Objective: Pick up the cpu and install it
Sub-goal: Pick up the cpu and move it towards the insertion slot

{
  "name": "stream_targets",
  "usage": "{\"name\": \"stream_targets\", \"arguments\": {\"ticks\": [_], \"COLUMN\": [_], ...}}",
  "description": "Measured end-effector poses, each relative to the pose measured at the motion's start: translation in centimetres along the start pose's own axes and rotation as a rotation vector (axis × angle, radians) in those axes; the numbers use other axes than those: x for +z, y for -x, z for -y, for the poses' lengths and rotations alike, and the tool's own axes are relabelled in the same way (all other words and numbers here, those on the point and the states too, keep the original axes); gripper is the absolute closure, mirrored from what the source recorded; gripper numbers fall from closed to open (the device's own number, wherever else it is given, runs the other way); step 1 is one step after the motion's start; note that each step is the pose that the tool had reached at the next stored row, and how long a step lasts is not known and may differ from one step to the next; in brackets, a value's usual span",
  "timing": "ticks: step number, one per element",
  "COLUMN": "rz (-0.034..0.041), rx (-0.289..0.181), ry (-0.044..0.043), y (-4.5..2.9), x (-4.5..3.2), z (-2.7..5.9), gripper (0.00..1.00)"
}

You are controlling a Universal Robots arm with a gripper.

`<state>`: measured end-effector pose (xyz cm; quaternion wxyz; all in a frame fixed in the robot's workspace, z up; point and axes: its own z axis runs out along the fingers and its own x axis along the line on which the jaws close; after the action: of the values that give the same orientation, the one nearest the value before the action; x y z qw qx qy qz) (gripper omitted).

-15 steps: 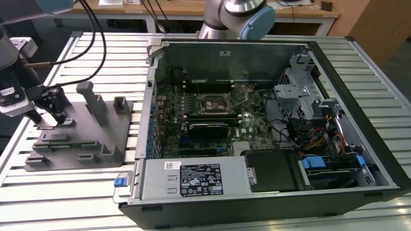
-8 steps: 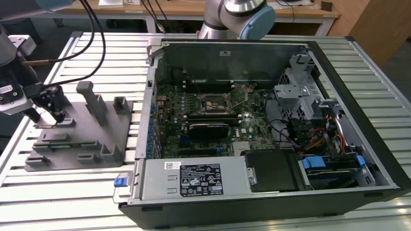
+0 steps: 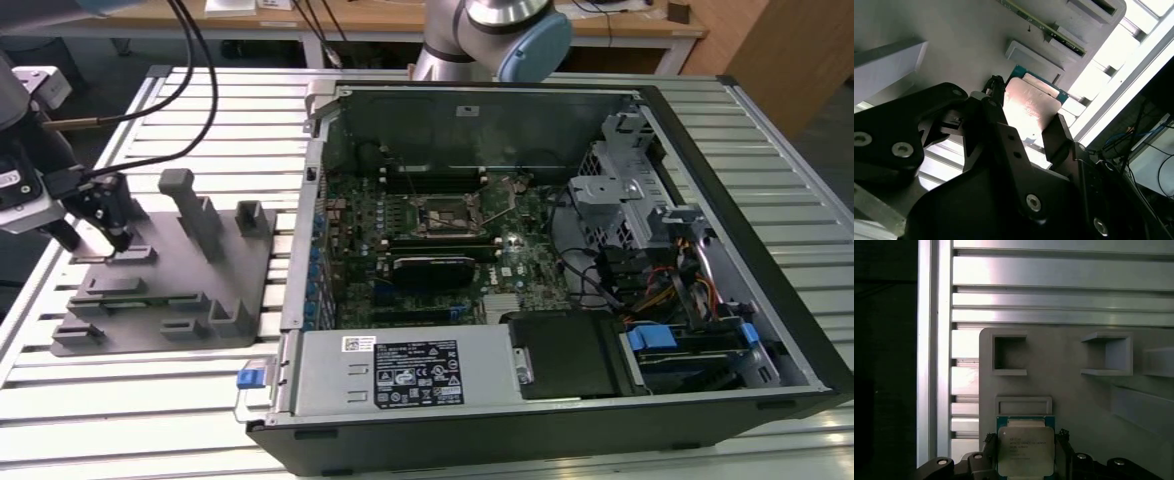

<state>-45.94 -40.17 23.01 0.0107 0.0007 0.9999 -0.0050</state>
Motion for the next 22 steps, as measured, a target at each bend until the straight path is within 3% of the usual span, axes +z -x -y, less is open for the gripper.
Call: {"name": "stream_targets", "arguments": {"ticks": [22], "rz": [-0.0001], "rx": [0.000], "ry": [0.0000], "y": [0.05], "x": [-2.40], "z": [0.00], "gripper": [0.46]}}
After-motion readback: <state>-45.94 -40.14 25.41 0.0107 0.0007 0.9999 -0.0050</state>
